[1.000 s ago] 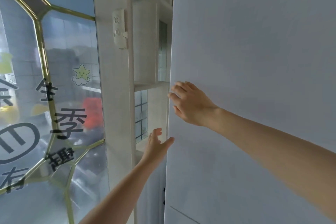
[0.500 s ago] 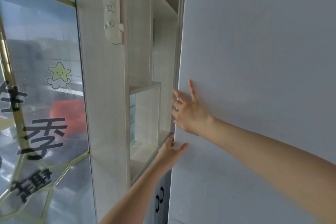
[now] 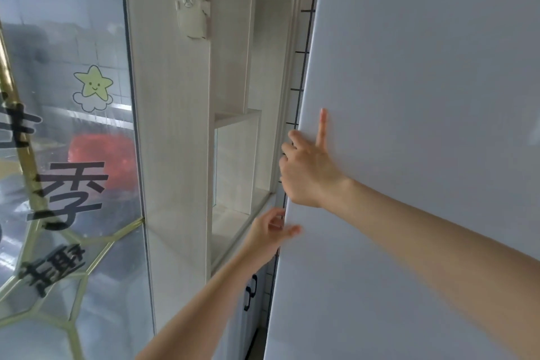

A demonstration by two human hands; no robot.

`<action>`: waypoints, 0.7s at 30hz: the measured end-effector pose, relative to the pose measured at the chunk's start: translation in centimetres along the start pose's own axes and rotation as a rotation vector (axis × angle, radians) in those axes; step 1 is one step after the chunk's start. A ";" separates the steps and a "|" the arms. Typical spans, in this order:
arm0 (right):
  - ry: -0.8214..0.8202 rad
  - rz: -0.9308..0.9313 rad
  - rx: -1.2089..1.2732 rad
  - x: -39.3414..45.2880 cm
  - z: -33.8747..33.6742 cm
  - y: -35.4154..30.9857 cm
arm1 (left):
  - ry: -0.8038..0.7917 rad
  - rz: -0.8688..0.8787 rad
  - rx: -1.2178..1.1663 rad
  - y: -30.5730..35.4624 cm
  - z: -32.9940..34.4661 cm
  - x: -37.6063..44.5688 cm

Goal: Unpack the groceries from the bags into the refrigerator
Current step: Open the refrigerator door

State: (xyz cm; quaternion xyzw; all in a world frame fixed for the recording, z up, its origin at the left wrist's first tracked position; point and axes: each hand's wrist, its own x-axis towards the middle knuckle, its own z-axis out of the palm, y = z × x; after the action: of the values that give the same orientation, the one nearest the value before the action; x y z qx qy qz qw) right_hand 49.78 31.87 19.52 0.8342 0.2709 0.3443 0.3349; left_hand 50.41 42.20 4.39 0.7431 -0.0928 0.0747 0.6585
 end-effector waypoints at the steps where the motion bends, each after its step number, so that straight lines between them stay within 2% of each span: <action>1: 0.064 -0.005 0.010 -0.8 -0.3 -0.2 | 0.007 0.018 0.008 0.1 0.0 -1.3; 6: 0.400 -0.014 0.112 -5.4 -2.3 -1.0 | 0.084 0.071 0.027 0.2 0.4 -7.7; 13: 0.718 0.224 0.626 -12.4 -7.5 -2.9 | 0.034 0.159 0.042 1.6 1.2 -14.0; 16: 0.694 0.383 0.662 -16.2 -9.2 -4.0 | -0.012 0.201 0.080 2.0 1.8 -16.4; 21: 0.572 0.602 0.725 -21.7 -10.9 -4.7 | 0.033 0.324 0.134 2.9 4.0 -20.2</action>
State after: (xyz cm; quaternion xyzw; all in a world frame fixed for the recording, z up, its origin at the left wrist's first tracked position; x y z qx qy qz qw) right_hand 27.18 24.11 13.34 0.8100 0.2016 0.5224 -0.1740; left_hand 30.05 38.68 1.97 0.7595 -0.1953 0.1980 0.5881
